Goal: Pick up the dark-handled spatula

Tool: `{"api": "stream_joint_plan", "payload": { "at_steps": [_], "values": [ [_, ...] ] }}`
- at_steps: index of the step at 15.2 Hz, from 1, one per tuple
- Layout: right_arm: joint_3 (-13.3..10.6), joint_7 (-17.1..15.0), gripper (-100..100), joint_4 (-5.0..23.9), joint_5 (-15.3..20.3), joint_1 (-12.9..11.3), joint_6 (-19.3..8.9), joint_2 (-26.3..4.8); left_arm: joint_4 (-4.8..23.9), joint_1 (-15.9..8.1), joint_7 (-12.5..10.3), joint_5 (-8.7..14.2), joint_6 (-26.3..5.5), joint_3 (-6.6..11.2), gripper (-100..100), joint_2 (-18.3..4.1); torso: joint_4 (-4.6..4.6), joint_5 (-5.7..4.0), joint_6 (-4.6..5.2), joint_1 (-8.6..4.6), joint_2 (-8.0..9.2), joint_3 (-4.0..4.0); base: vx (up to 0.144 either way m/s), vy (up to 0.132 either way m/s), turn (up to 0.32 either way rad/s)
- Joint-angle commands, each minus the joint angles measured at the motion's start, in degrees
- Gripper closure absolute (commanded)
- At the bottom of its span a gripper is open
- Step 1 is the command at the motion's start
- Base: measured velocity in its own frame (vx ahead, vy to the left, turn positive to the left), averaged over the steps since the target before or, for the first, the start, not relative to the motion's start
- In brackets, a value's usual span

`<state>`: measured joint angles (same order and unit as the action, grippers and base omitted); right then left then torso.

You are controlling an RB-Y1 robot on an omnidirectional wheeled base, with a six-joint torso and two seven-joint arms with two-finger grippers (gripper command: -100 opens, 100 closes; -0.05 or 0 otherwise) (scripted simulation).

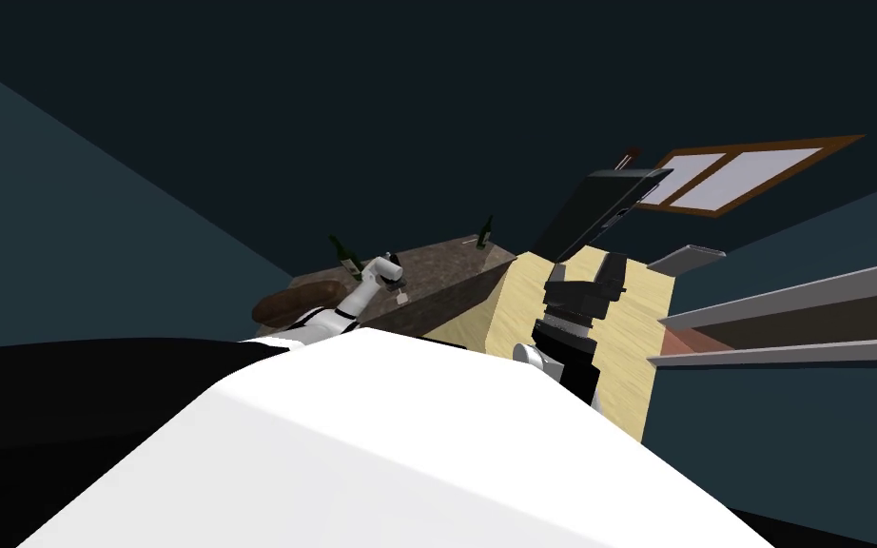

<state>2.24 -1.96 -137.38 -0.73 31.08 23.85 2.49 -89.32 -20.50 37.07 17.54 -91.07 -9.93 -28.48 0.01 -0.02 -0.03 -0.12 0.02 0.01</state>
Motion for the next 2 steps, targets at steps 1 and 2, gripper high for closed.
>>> {"api": "stream_joint_plan", "payload": {
  "at_steps": [1, 2],
  "values": [
    [0.00, 0.00, 0, 0.00, 0.00, 0.00, 0.00, 0.00, -1.48, -0.34, 0.22, 0.53, -1.92, 0.35, 100, -0.44, 0.00, 0.00, 0.00, 0.00, 0.00, 0.00, -0.008, -0.041, 0.059],
    [0.00, 0.00, 0, 0.00, 0.00, 0.00, 0.00, 0.00, -0.76, -0.08, 0.07, 0.22, -0.81, 0.16, 100, -0.21, 0.00, -0.01, 0.01, -0.05, 0.02, 0.01, -0.004, -0.024, 0.021]
  ]
}}
